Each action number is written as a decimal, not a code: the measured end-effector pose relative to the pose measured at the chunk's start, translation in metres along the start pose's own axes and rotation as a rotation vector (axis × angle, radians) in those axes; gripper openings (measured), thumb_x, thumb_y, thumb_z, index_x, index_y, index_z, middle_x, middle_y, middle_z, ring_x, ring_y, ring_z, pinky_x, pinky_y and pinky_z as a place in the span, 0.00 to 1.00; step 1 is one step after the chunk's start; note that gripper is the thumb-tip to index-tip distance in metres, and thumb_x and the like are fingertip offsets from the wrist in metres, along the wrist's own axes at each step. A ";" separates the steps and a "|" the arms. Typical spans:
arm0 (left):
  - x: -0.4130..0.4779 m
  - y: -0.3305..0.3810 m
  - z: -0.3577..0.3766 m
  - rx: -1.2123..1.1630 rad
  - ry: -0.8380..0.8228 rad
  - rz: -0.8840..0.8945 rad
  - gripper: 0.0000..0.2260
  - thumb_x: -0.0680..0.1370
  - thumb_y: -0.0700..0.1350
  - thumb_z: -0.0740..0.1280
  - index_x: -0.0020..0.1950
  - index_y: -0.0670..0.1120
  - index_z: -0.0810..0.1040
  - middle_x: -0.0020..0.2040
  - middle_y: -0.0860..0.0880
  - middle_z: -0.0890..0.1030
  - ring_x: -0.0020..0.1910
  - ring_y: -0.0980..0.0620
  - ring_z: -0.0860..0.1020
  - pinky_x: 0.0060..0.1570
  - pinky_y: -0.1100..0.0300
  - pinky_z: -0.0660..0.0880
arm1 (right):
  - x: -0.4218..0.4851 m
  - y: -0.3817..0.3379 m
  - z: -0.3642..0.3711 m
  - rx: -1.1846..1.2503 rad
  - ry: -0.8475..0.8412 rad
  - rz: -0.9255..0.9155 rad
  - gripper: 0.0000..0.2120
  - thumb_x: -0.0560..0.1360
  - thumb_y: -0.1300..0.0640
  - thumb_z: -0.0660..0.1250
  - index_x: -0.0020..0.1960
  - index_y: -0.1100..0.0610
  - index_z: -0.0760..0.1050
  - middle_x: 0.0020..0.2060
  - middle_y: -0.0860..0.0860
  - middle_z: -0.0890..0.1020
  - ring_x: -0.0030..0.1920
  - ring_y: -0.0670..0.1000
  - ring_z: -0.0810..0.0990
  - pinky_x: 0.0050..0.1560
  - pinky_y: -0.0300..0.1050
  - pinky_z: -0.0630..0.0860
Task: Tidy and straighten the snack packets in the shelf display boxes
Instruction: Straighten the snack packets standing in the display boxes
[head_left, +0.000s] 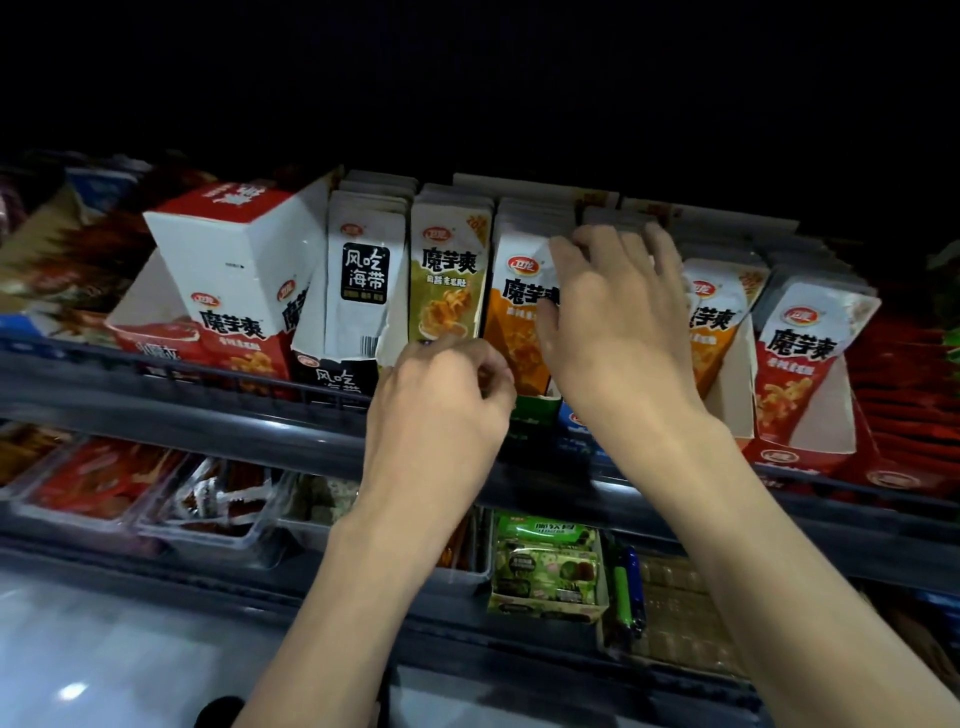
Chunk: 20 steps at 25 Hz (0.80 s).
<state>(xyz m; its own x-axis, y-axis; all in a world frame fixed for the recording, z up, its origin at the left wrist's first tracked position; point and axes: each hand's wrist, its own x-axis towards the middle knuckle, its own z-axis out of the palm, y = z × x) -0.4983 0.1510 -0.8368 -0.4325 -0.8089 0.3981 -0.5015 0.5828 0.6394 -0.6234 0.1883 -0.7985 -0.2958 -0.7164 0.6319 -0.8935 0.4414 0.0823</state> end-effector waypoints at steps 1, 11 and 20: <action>0.000 0.001 -0.001 -0.018 0.003 -0.011 0.06 0.77 0.47 0.66 0.48 0.51 0.83 0.49 0.53 0.82 0.49 0.48 0.76 0.50 0.50 0.75 | -0.001 0.000 0.000 0.013 0.025 -0.006 0.22 0.77 0.57 0.67 0.70 0.59 0.73 0.65 0.56 0.77 0.68 0.58 0.72 0.77 0.55 0.52; 0.002 -0.001 -0.004 -0.121 0.130 -0.070 0.17 0.76 0.48 0.69 0.63 0.50 0.71 0.54 0.54 0.78 0.51 0.50 0.76 0.48 0.53 0.75 | -0.001 0.006 0.005 0.244 0.230 -0.118 0.05 0.76 0.56 0.70 0.50 0.56 0.82 0.44 0.52 0.82 0.51 0.56 0.78 0.71 0.50 0.58; -0.003 0.015 -0.010 -0.402 0.309 0.088 0.06 0.81 0.50 0.63 0.54 0.52 0.77 0.51 0.53 0.78 0.54 0.54 0.76 0.47 0.72 0.71 | 0.002 0.020 -0.058 0.937 0.536 -0.163 0.03 0.80 0.66 0.63 0.53 0.63 0.74 0.47 0.54 0.78 0.49 0.50 0.79 0.50 0.45 0.77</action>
<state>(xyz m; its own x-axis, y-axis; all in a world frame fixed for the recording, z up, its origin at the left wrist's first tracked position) -0.4974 0.1617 -0.8219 -0.1882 -0.7785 0.5987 -0.1187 0.6232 0.7730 -0.6229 0.2267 -0.7509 -0.1676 -0.3001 0.9391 -0.8782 -0.3874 -0.2806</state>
